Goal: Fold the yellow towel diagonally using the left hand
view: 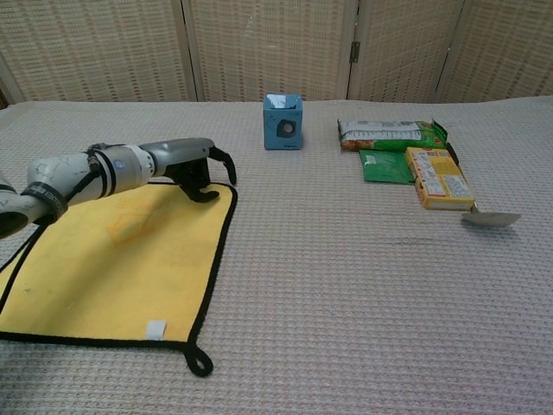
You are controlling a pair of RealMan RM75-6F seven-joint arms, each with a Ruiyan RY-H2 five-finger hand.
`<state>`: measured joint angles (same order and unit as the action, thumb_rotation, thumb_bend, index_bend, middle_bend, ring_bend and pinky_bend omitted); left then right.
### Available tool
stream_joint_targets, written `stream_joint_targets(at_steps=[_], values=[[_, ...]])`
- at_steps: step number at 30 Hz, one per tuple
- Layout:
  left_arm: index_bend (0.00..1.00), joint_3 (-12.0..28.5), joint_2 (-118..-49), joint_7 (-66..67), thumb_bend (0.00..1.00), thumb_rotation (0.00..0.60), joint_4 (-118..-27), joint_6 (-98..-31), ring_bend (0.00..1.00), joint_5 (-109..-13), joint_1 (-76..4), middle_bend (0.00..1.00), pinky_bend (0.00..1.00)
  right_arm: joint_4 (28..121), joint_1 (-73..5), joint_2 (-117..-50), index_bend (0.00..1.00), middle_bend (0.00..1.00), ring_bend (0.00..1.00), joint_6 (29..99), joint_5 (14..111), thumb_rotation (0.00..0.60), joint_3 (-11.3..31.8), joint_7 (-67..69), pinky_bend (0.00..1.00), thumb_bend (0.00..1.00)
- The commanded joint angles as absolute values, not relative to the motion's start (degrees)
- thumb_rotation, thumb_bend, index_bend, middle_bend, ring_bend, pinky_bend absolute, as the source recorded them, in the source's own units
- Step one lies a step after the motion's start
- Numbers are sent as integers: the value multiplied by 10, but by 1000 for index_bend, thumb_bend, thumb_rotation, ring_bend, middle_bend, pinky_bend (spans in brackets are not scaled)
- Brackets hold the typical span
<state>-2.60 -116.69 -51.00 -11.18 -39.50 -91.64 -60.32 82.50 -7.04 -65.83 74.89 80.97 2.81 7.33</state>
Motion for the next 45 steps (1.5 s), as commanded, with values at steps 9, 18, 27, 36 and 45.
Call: stream_joint_targets(at_steps=[9, 18, 27, 36, 45], values=[[426, -29, -1174, -504, 499, 600, -103, -385, 1000, -915, -603, 1000, 1000, 828, -68, -656, 0, 0, 0, 755, 812, 600, 29, 73, 0, 451], [549, -28, -1173, -487, 514, 600, -103, -397, 1000, -912, -598, 1000, 1000, 830, -66, -654, 0, 0, 0, 759, 814, 600, 29, 73, 0, 451], [559, -23, -1165, -457, 518, 600, -111, -445, 1000, -909, -587, 1000, 1000, 832, -67, -654, 0, 0, 0, 755, 818, 600, 26, 73, 0, 451], [565, -16, -1129, -407, 522, 600, -176, -552, 1000, -906, -544, 1000, 1000, 841, -64, -650, 0, 0, 0, 771, 835, 600, 22, 74, 0, 451], [564, -2, -1053, -307, 523, 600, -311, -634, 1000, -889, -480, 1000, 1000, 851, -62, -648, 0, 0, 0, 783, 855, 600, 15, 72, 0, 451]])
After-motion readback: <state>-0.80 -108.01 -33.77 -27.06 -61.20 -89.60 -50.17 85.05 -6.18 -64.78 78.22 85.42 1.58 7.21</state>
